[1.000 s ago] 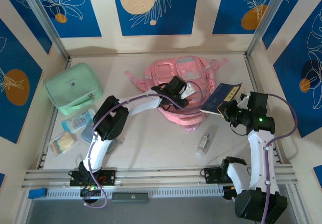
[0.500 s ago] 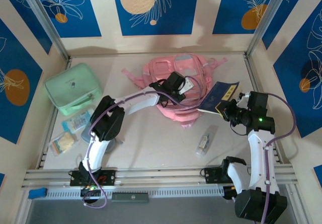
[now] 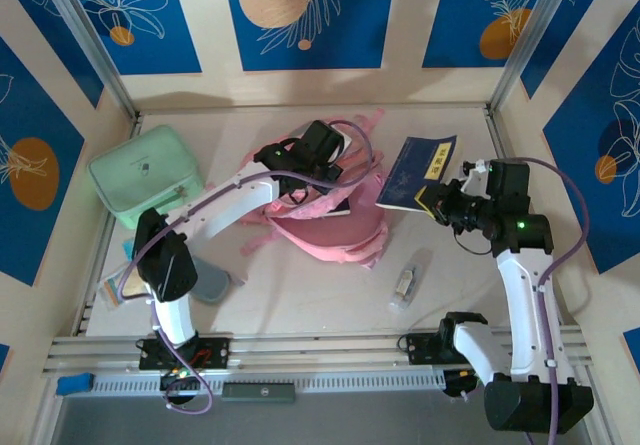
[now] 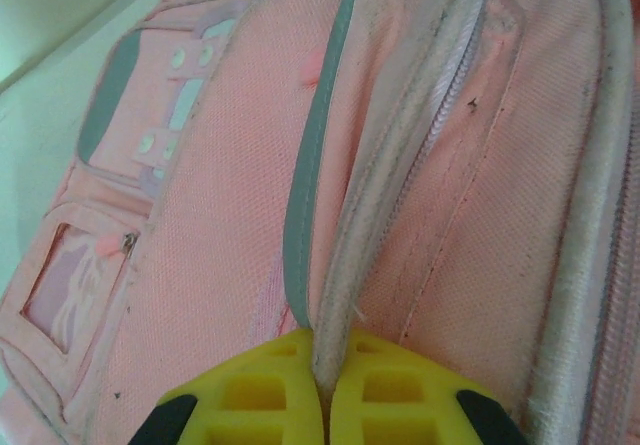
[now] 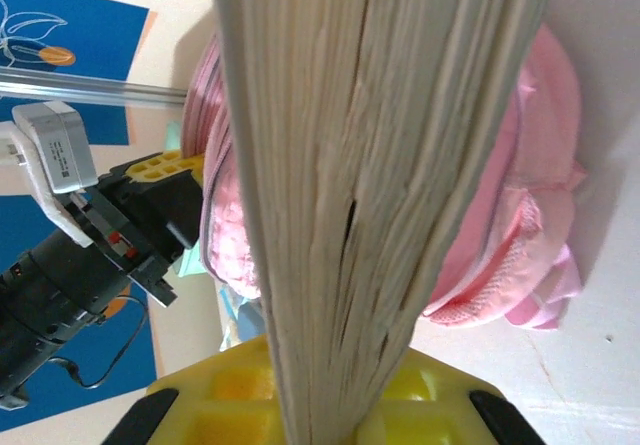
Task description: Pack books, pencil case, and school supplies into a backpack
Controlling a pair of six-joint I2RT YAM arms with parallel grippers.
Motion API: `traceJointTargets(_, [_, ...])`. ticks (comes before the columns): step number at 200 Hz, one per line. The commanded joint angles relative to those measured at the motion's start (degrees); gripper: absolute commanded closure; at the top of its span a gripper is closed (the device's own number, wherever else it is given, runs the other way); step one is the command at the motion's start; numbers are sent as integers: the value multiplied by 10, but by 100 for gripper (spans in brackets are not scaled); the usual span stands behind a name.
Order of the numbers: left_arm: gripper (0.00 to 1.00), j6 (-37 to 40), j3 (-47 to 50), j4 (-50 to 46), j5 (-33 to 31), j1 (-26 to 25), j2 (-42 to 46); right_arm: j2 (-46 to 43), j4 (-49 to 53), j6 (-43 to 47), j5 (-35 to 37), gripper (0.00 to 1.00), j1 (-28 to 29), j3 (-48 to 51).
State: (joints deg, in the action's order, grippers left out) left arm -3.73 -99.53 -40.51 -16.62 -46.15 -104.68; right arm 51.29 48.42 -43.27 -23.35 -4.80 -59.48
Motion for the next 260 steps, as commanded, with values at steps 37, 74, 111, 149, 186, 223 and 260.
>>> traceJointTargets(37, [100, -53, -49, 5, 0, 17, 28, -24, -23, 11, -50, 100, 11, 104])
traceJointTargets(74, [100, -33, -20, 58, 43, 24, 56, 39, -168, -5, -76, 100, 119, 146])
traceJointTargets(111, [100, -48, -17, 79, 75, 37, 70, 153, -300, -17, -75, 100, 202, 131])
traceJointTargets(149, [100, -61, -6, 102, 97, 51, 87, 283, -412, -54, -81, 99, 233, 111])
traceJointTargets(186, [100, -82, 11, 128, 136, 67, 99, 382, -498, -61, -88, 96, 256, 83])
traceJointTargets(223, [100, -91, 25, 146, 155, 76, 101, 484, -444, -9, -81, 88, 255, -2])
traceJointTargets(260, [100, -96, 37, 147, 165, 79, 102, 469, -381, 3, -35, 62, 235, -2])
